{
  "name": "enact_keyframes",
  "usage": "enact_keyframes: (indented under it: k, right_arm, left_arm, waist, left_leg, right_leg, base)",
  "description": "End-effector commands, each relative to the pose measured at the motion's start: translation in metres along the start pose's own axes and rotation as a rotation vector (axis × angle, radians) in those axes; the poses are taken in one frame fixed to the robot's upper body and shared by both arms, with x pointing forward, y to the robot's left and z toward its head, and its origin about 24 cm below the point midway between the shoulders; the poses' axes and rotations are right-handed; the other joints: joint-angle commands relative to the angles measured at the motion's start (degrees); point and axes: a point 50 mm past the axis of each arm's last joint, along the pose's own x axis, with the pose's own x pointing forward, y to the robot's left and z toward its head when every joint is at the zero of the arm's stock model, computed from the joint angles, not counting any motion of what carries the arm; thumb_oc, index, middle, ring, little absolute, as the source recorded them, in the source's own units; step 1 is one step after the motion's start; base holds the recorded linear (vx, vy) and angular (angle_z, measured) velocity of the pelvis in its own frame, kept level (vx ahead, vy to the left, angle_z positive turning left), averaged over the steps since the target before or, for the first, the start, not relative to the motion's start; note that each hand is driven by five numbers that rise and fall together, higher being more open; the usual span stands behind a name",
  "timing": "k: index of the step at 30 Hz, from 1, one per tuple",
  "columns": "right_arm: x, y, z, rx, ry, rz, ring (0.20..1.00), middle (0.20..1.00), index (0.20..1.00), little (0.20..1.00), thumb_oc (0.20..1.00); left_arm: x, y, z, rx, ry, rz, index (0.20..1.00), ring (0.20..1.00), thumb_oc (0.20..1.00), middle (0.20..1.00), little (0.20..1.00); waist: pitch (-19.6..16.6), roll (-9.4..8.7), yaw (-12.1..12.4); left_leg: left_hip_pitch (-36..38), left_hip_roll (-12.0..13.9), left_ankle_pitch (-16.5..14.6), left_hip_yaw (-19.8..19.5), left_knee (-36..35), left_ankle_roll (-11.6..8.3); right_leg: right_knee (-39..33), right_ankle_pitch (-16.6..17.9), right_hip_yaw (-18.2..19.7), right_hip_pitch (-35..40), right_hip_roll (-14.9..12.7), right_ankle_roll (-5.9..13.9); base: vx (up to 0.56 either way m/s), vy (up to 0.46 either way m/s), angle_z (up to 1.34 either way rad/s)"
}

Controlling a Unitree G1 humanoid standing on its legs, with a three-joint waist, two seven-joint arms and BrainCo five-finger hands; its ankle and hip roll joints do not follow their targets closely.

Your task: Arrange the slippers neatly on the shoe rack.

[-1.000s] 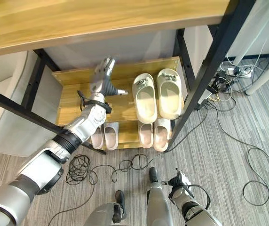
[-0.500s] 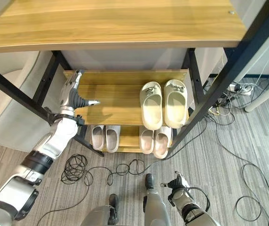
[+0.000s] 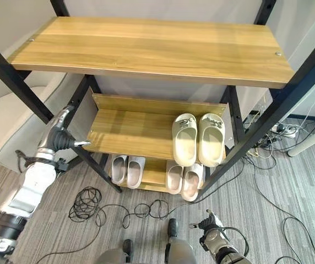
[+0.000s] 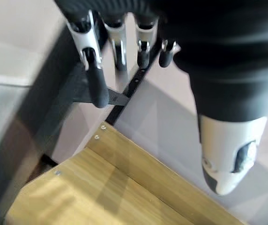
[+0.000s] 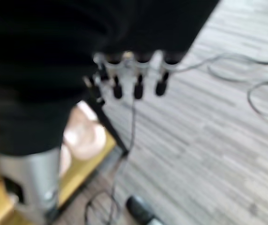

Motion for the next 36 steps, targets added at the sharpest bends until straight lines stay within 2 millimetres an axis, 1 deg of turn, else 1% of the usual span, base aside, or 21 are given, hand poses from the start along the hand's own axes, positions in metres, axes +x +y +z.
enact_keyframes:
  k: [1,7,8,9,12,16,18,21,22,23,24,25,26,27,28,29,30,33,34,35,36]
  right_arm:
    - [-0.002,-0.005,-0.021,-0.063,0.029,0.007,1.0,1.0,1.0,1.0,1.0]
    - [-0.007,-0.009,-0.047,-0.043,0.088,0.023,1.0,1.0,1.0,1.0,1.0]
    - [-0.009,-0.01,-0.057,-0.031,0.109,0.032,1.0,1.0,1.0,1.0,1.0]
    - [-0.009,-0.009,-0.058,-0.032,0.11,0.033,1.0,1.0,1.0,1.0,1.0]
    - [-0.016,-0.005,-0.075,-0.01,0.15,0.085,1.0,1.0,1.0,1.0,1.0]
    - [-0.022,0.0,-0.094,-0.002,0.204,0.136,1.0,1.0,1.0,1.0,1.0]
    - [-0.023,0.002,-0.097,0.003,0.22,0.144,1.0,1.0,1.0,1.0,1.0]
    - [-0.029,0.007,-0.112,0.078,0.303,0.166,1.0,1.0,1.0,1.0,1.0]
    - [-0.033,0.01,-0.12,0.122,0.339,0.177,1.0,1.0,1.0,1.0,1.0]
    - [-0.037,0.009,-0.131,0.174,0.39,0.171,1.0,1.0,1.0,1.0,1.0]
    - [-0.038,0.005,-0.136,0.208,0.413,0.157,1.0,1.0,1.0,1.0,1.0]
    - [-0.038,0.004,-0.136,0.209,0.413,0.155,1.0,1.0,1.0,1.0,1.0]
    - [-0.039,0.0,-0.14,0.237,0.428,0.141,1.0,1.0,1.0,1.0,1.0]
    - [-0.039,-0.002,-0.143,0.257,0.435,0.138,1.0,1.0,1.0,1.0,1.0]
    - [-0.041,-0.004,-0.149,0.285,0.462,0.133,1.0,1.0,1.0,1.0,1.0]
    - [-0.041,-0.004,-0.149,0.285,0.461,0.132,1.0,1.0,1.0,1.0,1.0]
    - [-0.041,-0.007,-0.15,0.304,0.467,0.123,1.0,1.0,1.0,1.0,1.0]
    - [-0.044,-0.004,-0.153,0.339,0.492,0.135,1.0,1.0,1.0,1.0,1.0]
    - [-0.044,-0.004,-0.153,0.339,0.492,0.135,1.0,1.0,1.0,1.0,1.0]
    - [-0.045,0.002,-0.153,0.379,0.505,0.145,1.0,1.0,1.0,1.0,1.0]
    - [-0.046,0.005,-0.153,0.401,0.512,0.148,1.0,1.0,1.0,1.0,1.0]
  left_arm:
    - [-0.02,0.014,-0.026,-0.058,0.089,-0.018,1.0,1.0,1.0,1.0,1.0]
    - [-0.075,0.008,-0.079,-0.044,0.361,-0.165,1.0,1.0,1.0,1.0,1.0]
    - [-0.089,0.008,-0.091,-0.07,0.436,-0.215,1.0,1.0,1.0,1.0,1.0]
    - [-0.09,0.009,-0.092,-0.07,0.437,-0.216,1.0,1.0,1.0,1.0,1.0]
    - [-0.113,0.008,-0.1,-0.174,0.502,-0.346,1.0,1.0,1.0,1.0,1.0]
    - [-0.131,0.013,-0.105,-0.208,0.556,-0.506,1.0,1.0,1.0,1.0,1.0]
    - [-0.133,0.011,-0.109,-0.211,0.574,-0.53,1.0,1.0,1.0,1.0,1.0]
    - [-0.147,-0.014,-0.132,-0.237,0.697,-0.579,1.0,1.0,1.0,1.0,1.0]
    - [-0.157,-0.025,-0.142,-0.244,0.76,-0.586,1.0,1.0,1.0,1.0,1.0]
    - [-0.176,-0.046,-0.157,-0.287,0.892,-0.569,1.0,1.0,1.0,1.0,1.0]
    - [-0.185,-0.059,-0.163,-0.296,0.953,-0.573,1.0,1.0,1.0,1.0,1.0]
    - [-0.184,-0.06,-0.163,-0.297,0.95,-0.574,1.0,1.0,1.0,1.0,1.0]
    - [-0.192,-0.072,-0.167,-0.296,1.002,-0.585,1.0,1.0,1.0,1.0,1.0]
    - [-0.202,-0.081,-0.17,-0.296,1.058,-0.598,1.0,1.0,1.0,1.0,1.0]
    - [-0.221,-0.094,-0.176,-0.266,1.172,-0.62,1.0,1.0,1.0,1.0,1.0]
    - [-0.221,-0.094,-0.176,-0.266,1.17,-0.62,1.0,1.0,1.0,1.0,1.0]
    - [-0.236,-0.097,-0.18,-0.229,1.247,-0.638,1.0,1.0,1.0,1.0,1.0]
    - [-0.262,-0.1,-0.182,-0.152,1.351,-0.689,1.0,1.0,1.0,1.0,1.0]
    - [-0.262,-0.1,-0.182,-0.152,1.351,-0.689,1.0,1.0,1.0,1.0,1.0]
    - [-0.276,-0.1,-0.183,-0.114,1.405,-0.71,1.0,1.0,1.0,1.0,1.0]
    - [-0.277,-0.1,-0.183,-0.122,1.414,-0.696,1.0,1.0,1.0,1.0,1.0]
  waist:
    - [-4.52,-0.43,1.71]
    - [-6.03,-2.27,2.74]
    - [-6.59,-2.84,2.91]
    - [-6.52,-2.85,2.93]
    - [-6.86,-2.97,2.75]
    - [-8.38,-3.08,2.46]
    - [-8.64,-3.05,2.47]
    - [-9.34,-2.91,1.95]
    - [-9.44,-2.91,1.62]
    - [-9.59,-3.04,1.05]
    - [-9.53,-3.05,0.78]
    - [-9.47,-2.95,0.85]
    - [-9.34,-3.03,0.52]
    - [-9.33,-3.23,0.22]
    - [-9.11,-3.5,-0.26]
    - [-9.06,-3.46,-0.24]
    - [-9.05,-3.77,-0.49]
    - [-9.31,-4.31,-0.7]
    - [-9.31,-4.31,-0.7]
    - [-9.52,-4.66,-0.56]
    - [-9.55,-4.87,-0.41]
  left_leg:
    - [-3.88,2.26,2.64,-1.94,0.15,-2.64]
    - [0.49,2.67,1.71,-1.62,0.54,-2.39]
    - [1.78,2.84,1.59,-1.52,0.31,-2.41]
    - [2.0,2.86,1.57,-1.49,0.23,-2.41]
    - [4.53,2.99,1.26,-0.88,-0.43,-2.24]
    - [7.8,2.67,1.27,-0.07,-3.26,-2.16]
    - [8.16,2.46,1.38,0.01,-3.93,-2.1]
    - [8.63,1.91,1.7,0.42,-5.8,-1.69]
    - [8.68,1.71,1.82,0.63,-6.32,-1.55]
    - [8.51,1.45,1.95,0.97,-6.7,-1.31]
    - [8.42,1.33,2.04,1.16,-6.9,-1.21]
    - [8.43,1.34,2.04,1.16,-6.91,-1.21]
    - [8.42,1.25,2.08,1.37,-7.04,-1.11]
    - [8.45,1.14,2.0,1.5,-7.07,-1.02]
    - [8.41,0.94,1.97,1.59,-7.03,-0.86]
    - [8.42,0.94,1.95,1.59,-7.02,-0.86]
    - [8.36,0.82,1.93,1.78,-7.07,-0.76]
    - [8.63,0.64,1.56,2.3,-7.08,-0.53]
    - [8.63,0.64,1.56,2.31,-7.08,-0.53]
    - [8.72,0.62,1.31,2.47,-7.0,-0.46]
    - [8.63,0.62,1.23,2.51,-6.84,-0.45]
  right_leg:
    - [7.87,-10.04,-0.18,2.64,-1.68,4.62]
    - [4.79,-10.2,-0.87,8.98,-1.02,4.86]
    - [3.52,-10.29,-0.96,10.79,-0.76,5.0]
    - [3.38,-10.25,-0.94,11.03,-0.73,5.0]
    - [2.51,-10.02,-0.96,13.16,-0.54,5.3]
    - [1.18,-9.19,-0.67,14.97,-0.91,5.94]
    - [0.92,-9.04,-0.49,14.97,-1.03,6.02]
    - [-0.19,-7.95,-0.16,14.37,-1.53,6.48]
    - [-0.65,-7.44,0.05,14.12,-1.74,6.66]
    - [-1.29,-6.7,0.43,13.56,-1.95,6.78]
    - [-1.66,-6.32,0.61,13.3,-2.08,6.81]
    - [-1.68,-6.31,0.61,13.3,-2.07,6.81]
    - [-2.02,-6.01,0.84,13.17,-2.19,6.89]
    - [-2.2,-5.73,0.89,13.07,-2.34,6.95]
    - [-2.28,-5.42,1.11,12.96,-2.49,7.06]
    - [-2.28,-5.42,1.11,12.98,-2.49,7.06]
    - [-2.27,-5.28,1.34,12.9,-2.58,7.06]
    - [-2.32,-5.05,1.7,12.97,-2.65,7.1]
    - [-2.32,-5.05,1.71,12.97,-2.65,7.1]
    - [-2.33,-4.98,2.01,12.87,-2.62,7.13]
    - [-2.36,-4.92,2.11,12.78,-2.61,7.09]
  base:
    - [0.09,0.046,-0.02]
    - [0.09,0.049,0.0]
    - [0.08,0.013,-0.01]
    - [0.07,0.034,-0.04]
    - [0.06,0.048,0.0]
    - [0.05,0.078,-0.07]
    - [-0.02,0.083,-0.13]
    - [-0.06,0.125,-0.11]
    - [-0.1,0.157,-0.08]
    - [-0.11,0.153,-0.07]
    - [-0.08,0.102,-0.02]
    - [-0.05,0.073,-0.03]
    - [-0.04,0.067,-0.02]
    - [-0.08,0.124,-0.07]
    - [-0.06,0.088,-0.09]
    - [-0.06,0.094,-0.08]
    - [-0.03,0.054,-0.06]
    - [-0.02,0.06,-0.08]
    - [-0.01,0.053,-0.1]
    - [-0.02,0.05,-0.1]
    - [-0.02,0.06,-0.08]
